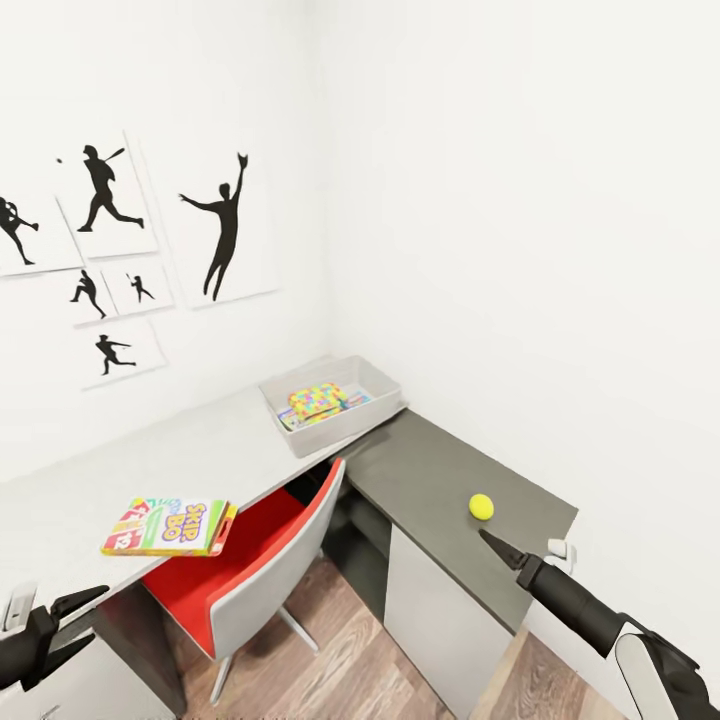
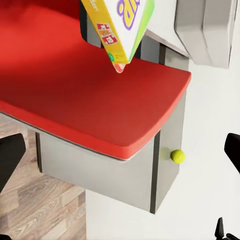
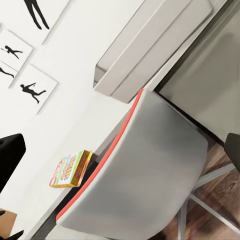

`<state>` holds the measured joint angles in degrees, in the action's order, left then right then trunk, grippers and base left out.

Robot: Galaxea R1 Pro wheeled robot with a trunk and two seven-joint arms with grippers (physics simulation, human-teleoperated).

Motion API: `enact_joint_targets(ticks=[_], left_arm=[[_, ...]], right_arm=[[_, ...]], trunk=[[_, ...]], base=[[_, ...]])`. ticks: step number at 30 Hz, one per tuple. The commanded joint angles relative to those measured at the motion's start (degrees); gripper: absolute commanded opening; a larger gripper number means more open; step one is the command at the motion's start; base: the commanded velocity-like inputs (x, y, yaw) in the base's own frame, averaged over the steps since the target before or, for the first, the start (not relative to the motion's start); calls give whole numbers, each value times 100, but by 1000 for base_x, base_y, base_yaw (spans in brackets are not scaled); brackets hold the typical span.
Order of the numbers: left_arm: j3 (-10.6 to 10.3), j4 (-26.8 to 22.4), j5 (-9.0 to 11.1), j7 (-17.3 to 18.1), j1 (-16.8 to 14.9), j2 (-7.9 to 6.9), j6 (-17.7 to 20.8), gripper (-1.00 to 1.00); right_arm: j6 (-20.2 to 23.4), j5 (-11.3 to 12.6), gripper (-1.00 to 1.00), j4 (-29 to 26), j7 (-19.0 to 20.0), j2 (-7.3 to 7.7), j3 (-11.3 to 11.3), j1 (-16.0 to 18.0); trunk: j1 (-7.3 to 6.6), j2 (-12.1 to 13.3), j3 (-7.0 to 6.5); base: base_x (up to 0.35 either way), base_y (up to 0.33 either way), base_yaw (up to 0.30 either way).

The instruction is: Put all the toys in the child's room - the three board games (two on the bed and one on the table), the two jigsaw puzzles on the table, and the tennis ball on the table - inside the toy box on the table in the child's room.

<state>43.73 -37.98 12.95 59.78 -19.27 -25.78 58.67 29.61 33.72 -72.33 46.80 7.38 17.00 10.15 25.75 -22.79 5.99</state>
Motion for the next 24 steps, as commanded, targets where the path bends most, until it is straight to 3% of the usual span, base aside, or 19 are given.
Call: enact_joint_targets(ticks=[1, 24], left_arm=[[12, 1, -19, 25, -7, 5, 21, 100], [12, 1, -20, 47, -7, 20, 7, 100]], right_arm=[[44, 37, 100, 0, 5, 0, 3, 5], [17, 38, 100, 0, 12, 0, -3, 5]], trunk=[[3, -12, 12], [3, -12, 11]], base=[[-23, -34, 26], [-4, -107, 5]])
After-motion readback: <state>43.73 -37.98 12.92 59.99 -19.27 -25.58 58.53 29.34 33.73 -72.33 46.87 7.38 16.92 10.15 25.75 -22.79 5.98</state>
